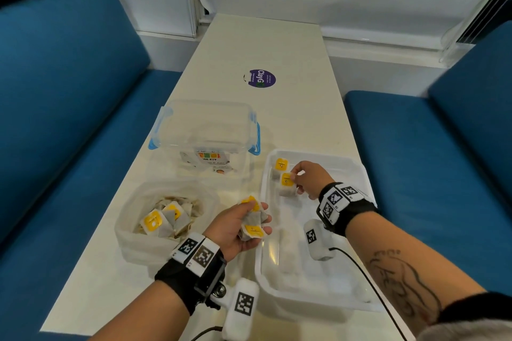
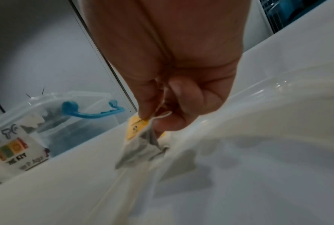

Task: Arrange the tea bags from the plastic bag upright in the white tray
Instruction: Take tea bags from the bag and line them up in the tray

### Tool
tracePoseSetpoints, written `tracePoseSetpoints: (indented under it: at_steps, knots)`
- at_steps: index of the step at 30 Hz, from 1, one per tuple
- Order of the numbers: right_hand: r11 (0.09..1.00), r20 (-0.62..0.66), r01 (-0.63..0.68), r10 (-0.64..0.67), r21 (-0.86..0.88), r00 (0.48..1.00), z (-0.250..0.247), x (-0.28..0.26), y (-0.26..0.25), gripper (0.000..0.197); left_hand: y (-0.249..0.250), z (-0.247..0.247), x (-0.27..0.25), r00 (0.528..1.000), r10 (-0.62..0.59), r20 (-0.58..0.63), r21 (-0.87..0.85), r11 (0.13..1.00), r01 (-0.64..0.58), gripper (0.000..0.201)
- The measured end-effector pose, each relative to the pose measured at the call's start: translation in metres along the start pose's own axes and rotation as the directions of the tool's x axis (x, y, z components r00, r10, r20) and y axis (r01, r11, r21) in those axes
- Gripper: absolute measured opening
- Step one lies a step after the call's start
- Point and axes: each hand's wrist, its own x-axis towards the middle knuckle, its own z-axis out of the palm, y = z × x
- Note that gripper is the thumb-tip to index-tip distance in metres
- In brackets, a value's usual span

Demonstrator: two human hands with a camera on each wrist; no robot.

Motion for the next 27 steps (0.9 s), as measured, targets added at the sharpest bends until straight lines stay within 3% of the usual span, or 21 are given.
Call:
tracePoseSetpoints:
  at_steps: [4, 9, 15, 18, 21, 23, 25, 27]
  knots:
    - [1.000, 0.022, 0.006, -0.007, 0.016, 1.000, 0.010, 0.011, -0.007, 0.005, 0.003, -0.002, 0.002, 1.000, 0.007, -0.006, 0.011, 1.000, -0.007, 0.025]
    - [1.000, -0.055, -0.025, 0.026, 0.001, 0.998, 0.019, 0.025, -0.007, 0.007, 0.004, -0.006, 0.002, 1.000, -0.005, -0.019, 0.014, 1.000, 0.005, 0.029]
    - [0.998, -0.131, -0.057, 0.057, 0.000, 0.990, 0.028, 0.039, -0.006, 0.029, 0.003, -0.008, 0.000, 1.000, -0.027, -0.008, 0.023, 0.999, 0.027, 0.035]
    - [0.994, -0.181, -0.069, 0.052, -0.088, 0.982, 0.029, 0.040, -0.007, 0.015, 0.003, -0.009, -0.001, 1.000, -0.017, 0.001, 0.051, 0.999, 0.016, 0.036]
    - [0.999, -0.286, 0.007, -0.017, -0.036, 0.958, 0.021, 0.028, -0.007, 0.027, 0.004, -0.008, -0.001, 1.000, 0.012, 0.015, 0.078, 0.997, -0.013, 0.034]
    - [0.994, -0.330, 0.097, -0.073, 0.056, 0.941, 0.012, 0.010, -0.015, 0.023, 0.005, -0.007, -0.001, 0.999, 0.033, 0.026, 0.093, 0.995, -0.035, 0.033]
    - [0.971, -0.205, 0.180, -0.147, 0.155, 0.968, 0.002, -0.014, -0.025, 0.012, 0.007, -0.005, -0.001, 0.998, 0.046, 0.036, 0.113, 0.992, -0.050, 0.033]
    - [0.960, 0.079, 0.195, -0.214, 0.200, 0.974, -0.007, -0.042, -0.033, 0.008, 0.010, -0.001, 0.000, 0.998, 0.058, 0.037, 0.142, 0.988, -0.062, 0.034]
